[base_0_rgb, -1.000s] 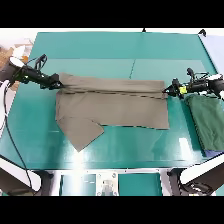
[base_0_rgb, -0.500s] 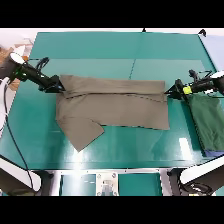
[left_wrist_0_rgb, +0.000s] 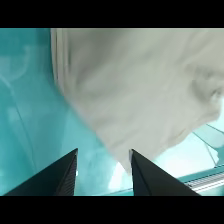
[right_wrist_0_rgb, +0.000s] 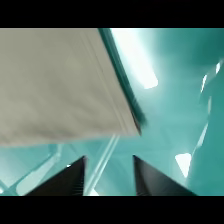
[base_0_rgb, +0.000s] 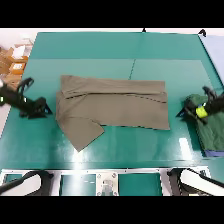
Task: Fold the shirts.
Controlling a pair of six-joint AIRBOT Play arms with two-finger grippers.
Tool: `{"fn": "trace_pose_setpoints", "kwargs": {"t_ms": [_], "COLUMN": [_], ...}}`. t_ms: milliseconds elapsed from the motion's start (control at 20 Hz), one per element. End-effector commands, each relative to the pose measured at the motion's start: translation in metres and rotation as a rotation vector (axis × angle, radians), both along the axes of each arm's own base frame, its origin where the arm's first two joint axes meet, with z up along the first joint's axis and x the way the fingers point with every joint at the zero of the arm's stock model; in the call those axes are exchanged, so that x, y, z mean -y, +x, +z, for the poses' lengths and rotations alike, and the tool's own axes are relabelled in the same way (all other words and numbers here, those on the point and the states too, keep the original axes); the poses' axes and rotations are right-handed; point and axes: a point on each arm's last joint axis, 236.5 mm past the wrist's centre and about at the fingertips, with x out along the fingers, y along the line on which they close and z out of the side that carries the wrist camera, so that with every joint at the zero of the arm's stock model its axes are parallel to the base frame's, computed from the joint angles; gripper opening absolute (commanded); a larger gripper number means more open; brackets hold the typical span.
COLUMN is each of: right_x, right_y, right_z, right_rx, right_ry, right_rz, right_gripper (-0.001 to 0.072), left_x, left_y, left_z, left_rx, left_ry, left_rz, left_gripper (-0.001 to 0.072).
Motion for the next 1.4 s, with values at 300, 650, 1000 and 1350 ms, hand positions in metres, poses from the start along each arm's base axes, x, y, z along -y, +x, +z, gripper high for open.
{"fn": "trace_pose_setpoints", "kwargs": {"t_ms": [300, 650, 1000, 1350], "right_x": [-0.066, -0.071, -0.071, -0.079], "right_y": [-0.005, 0.01, 0.009, -0.045], "right_z": [-0.065, -0.081, -0.074, -0.075], "right_rx": [0.228, 0.228, 0.244, 0.086], "right_ry": [0.117, 0.119, 0.099, 0.075], "right_rz": [-0.313, -0.367, -0.258, -0.062], "right_gripper": [0.0378, 0.0263, 0.0012, 0.0012], "left_x": [0.064, 0.084, 0.088, 0.062], "left_y": [-0.042, -0.032, -0.011, -0.076], "left_z": [-0.082, -0.1, -0.066, -0.044], "left_rx": [0.149, 0.12, 0.179, 0.067], "left_ry": [-0.087, -0.118, -0.124, 0.028], "left_rz": [0.218, 0.254, 0.133, -0.027], "left_gripper": [0.0384, 0.0128, 0.003, 0.003]}}
